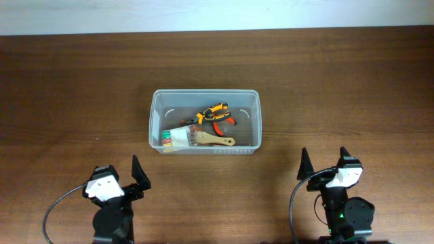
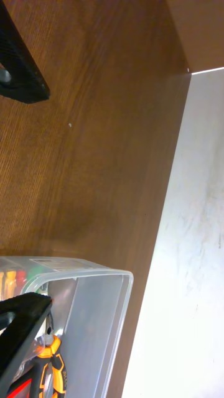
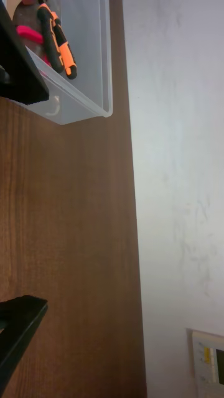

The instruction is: Pack container

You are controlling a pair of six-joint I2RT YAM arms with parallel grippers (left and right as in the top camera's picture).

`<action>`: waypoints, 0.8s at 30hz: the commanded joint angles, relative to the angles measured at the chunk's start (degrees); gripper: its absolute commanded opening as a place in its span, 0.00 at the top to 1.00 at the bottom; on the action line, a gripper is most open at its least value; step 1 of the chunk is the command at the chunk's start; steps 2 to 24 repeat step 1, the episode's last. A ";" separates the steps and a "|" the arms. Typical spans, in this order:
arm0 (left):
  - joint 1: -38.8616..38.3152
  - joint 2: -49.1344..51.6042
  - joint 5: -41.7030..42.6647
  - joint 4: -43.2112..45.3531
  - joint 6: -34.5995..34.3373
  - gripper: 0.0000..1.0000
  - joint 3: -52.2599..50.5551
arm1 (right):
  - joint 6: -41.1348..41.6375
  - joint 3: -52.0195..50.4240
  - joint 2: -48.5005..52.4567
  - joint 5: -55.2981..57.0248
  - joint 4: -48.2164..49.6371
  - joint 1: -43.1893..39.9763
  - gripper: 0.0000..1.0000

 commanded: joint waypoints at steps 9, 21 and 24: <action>-0.17 -0.26 -0.20 -0.09 0.50 0.01 -0.17 | 0.31 -0.26 -0.42 0.70 -0.42 -0.42 0.01; -0.17 -0.26 -0.20 -0.09 0.50 0.01 -0.17 | 0.31 -0.26 -0.42 0.70 -0.42 -0.42 0.01; -0.17 -0.26 -0.20 -0.09 0.50 0.01 -0.17 | 0.31 -0.26 -0.42 0.70 -0.42 -0.42 0.01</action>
